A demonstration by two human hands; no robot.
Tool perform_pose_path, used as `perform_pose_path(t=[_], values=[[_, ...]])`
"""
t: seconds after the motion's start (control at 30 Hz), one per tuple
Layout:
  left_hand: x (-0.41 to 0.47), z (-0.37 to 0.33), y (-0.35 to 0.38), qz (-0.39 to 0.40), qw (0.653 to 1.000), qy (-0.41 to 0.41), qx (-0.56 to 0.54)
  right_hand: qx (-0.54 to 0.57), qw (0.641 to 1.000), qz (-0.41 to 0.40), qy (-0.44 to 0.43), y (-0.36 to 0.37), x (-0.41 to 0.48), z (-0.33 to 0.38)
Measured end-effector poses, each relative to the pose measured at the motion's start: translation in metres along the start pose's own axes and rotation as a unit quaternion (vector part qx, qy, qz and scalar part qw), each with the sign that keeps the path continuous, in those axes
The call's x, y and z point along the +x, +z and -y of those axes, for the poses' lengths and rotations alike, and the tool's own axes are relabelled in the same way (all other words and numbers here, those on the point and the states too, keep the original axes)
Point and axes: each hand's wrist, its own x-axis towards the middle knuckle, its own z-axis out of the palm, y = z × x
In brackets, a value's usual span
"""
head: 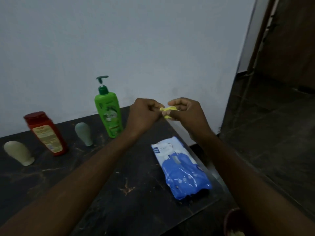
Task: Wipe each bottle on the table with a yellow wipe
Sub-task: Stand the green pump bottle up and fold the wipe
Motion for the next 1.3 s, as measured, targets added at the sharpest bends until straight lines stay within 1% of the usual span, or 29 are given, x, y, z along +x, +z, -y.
perform_pose_path(t=[0.13, 0.27, 0.4, 0.5, 0.6, 0.67, 0.73, 0.87, 0.97, 1.03, 1.1, 1.17, 1.23, 1.3], values=[[0.006, -0.03, 0.067, 0.048, 0.998, -0.013, -0.041, -0.012, 0.998, -0.062, 0.019, -0.07, -0.012, -0.004], [0.007, -0.058, 0.152, 0.084, 0.996, -0.017, -0.031, -0.018, 0.99, -0.13, 0.042, -0.144, -0.032, -0.014], [0.001, -0.083, 0.244, 0.114, 0.992, -0.047, -0.026, -0.032, 0.976, -0.205, 0.07, -0.218, -0.059, -0.033], [-0.011, -0.085, 0.314, 0.137, 0.987, -0.079, -0.011, -0.041, 0.961, -0.252, 0.105, -0.265, -0.085, -0.056], [-0.041, -0.078, 0.372, 0.182, 0.979, -0.085, 0.016, -0.047, 0.947, -0.274, 0.162, -0.306, -0.117, -0.094], [-0.063, -0.065, 0.401, 0.211, 0.972, -0.098, 0.028, -0.048, 0.939, -0.279, 0.197, -0.323, -0.138, -0.122], [-0.085, -0.046, 0.43, 0.233, 0.962, -0.134, 0.037, -0.05, 0.93, -0.283, 0.229, -0.336, -0.158, -0.151], [-0.125, 0.011, 0.479, 0.26, 0.945, -0.188, 0.068, -0.059, 0.909, -0.285, 0.3, -0.348, -0.196, -0.214], [-0.154, 0.054, 0.501, 0.277, 0.934, -0.204, 0.093, -0.068, 0.892, -0.28, 0.348, -0.347, -0.225, -0.26], [-0.173, 0.078, 0.51, 0.305, 0.923, -0.217, 0.096, -0.074, 0.881, -0.273, 0.38, -0.345, -0.243, -0.291], [-0.191, 0.1, 0.519, 0.32, 0.913, -0.23, 0.105, -0.107, 0.87, -0.256, 0.408, -0.344, -0.26, -0.319], [-0.207, 0.117, 0.525, 0.323, 0.908, -0.24, 0.118, -0.139, 0.848, -0.255, 0.444, -0.346, -0.274, -0.346], [-0.221, 0.133, 0.534, 0.339, 0.898, -0.254, 0.121, -0.167, 0.827, -0.26, 0.47, -0.342, -0.282, -0.359], [-0.233, 0.148, 0.541, 0.349, 0.89, -0.27, 0.115, -0.192, 0.82, -0.25, 0.478, -0.335, -0.287, -0.364]])
